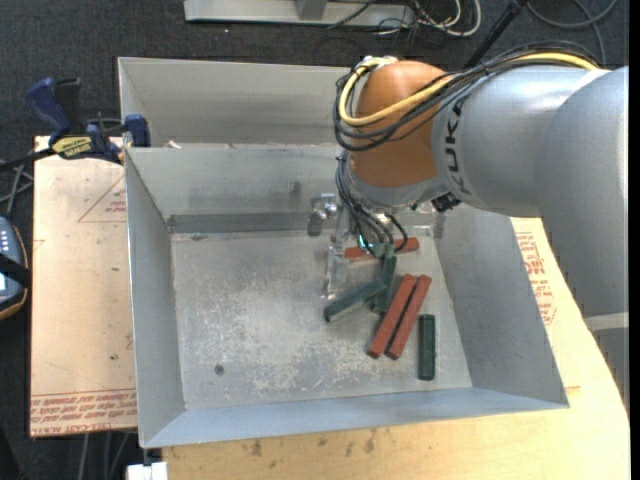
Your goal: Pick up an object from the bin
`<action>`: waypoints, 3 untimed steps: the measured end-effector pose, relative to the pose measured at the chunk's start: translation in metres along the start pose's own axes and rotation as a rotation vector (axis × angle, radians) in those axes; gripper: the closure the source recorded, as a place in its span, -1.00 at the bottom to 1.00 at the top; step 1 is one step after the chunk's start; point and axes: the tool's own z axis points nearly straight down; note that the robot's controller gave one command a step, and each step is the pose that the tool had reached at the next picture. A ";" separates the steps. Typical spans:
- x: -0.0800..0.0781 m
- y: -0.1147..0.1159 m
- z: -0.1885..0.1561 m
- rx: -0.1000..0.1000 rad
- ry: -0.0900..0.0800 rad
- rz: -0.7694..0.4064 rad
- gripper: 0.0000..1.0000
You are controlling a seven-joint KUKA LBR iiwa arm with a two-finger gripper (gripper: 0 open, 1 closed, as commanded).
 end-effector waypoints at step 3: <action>0.000 -0.069 -0.013 0.000 -0.005 -0.120 -1.00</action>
Offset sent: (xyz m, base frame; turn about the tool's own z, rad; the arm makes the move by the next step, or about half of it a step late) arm 0.0175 -0.0716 -0.0554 -0.0648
